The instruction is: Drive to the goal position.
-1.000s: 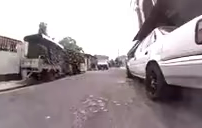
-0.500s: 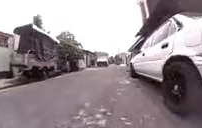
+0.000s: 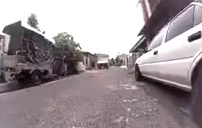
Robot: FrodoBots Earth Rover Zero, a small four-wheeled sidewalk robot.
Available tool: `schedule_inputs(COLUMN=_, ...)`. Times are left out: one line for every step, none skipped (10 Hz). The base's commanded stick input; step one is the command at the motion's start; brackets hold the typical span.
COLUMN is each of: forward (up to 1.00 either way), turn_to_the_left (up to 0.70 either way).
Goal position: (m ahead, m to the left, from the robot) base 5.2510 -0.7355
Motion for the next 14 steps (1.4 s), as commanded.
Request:
schedule_inputs(forward=1.00, turn_to_the_left=0.00)
schedule_inputs(forward=1.00, turn_to_the_left=0.00)
schedule_inputs(forward=1.00, turn_to_the_left=0.00)
schedule_inputs(forward=1.00, turn_to_the_left=0.00)
schedule_inputs(forward=1.00, turn_to_the_left=0.00)
schedule_inputs(forward=1.00, turn_to_the_left=0.00)
schedule_inputs(forward=1.00, turn_to_the_left=-0.35)
schedule_inputs(forward=1.00, turn_to_the_left=-0.40)
schedule_inputs(forward=1.00, turn_to_the_left=-0.40)
schedule_inputs(forward=1.00, turn_to_the_left=-0.40)
schedule_inputs(forward=1.00, turn_to_the_left=0.00)
schedule_inputs(forward=1.00, turn_to_the_left=0.00)
schedule_inputs(forward=1.00, turn_to_the_left=0.00)
schedule_inputs(forward=1.00, turn_to_the_left=0.00)
